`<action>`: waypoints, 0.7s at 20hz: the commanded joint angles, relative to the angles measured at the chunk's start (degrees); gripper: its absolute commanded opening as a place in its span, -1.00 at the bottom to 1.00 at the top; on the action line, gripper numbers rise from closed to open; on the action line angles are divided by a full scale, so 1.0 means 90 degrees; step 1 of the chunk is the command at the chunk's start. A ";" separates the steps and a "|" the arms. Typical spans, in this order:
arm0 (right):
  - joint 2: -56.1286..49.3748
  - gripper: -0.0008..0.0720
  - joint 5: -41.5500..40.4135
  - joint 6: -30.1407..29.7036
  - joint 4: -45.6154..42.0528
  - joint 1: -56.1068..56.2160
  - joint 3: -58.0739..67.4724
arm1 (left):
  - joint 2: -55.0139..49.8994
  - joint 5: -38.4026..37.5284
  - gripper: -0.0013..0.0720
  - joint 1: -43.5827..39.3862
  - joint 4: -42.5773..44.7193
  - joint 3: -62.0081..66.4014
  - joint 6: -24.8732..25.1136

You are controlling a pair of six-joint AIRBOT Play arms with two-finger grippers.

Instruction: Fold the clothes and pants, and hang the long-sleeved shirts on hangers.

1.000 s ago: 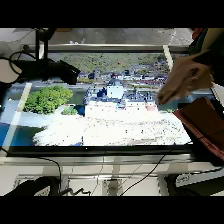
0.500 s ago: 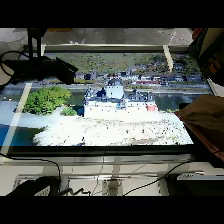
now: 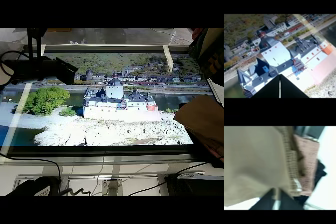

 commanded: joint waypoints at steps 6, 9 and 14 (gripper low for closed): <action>0.0561 -0.90 -0.0690 -0.0583 0.1994 0.1394 -0.0005 | 0.0002 0.0005 -0.93 0.0005 -0.0002 0.0000 0.0002; 0.1117 -0.90 -0.1049 -0.0996 0.2023 0.2545 -0.0005 | 0.0002 0.0005 -0.93 0.0005 -0.0002 0.0000 0.0002; 0.1807 -0.90 -0.1073 -0.1392 0.1469 0.4544 -0.0007 | 0.0002 0.0005 -0.93 0.0005 -0.0002 0.0000 0.0000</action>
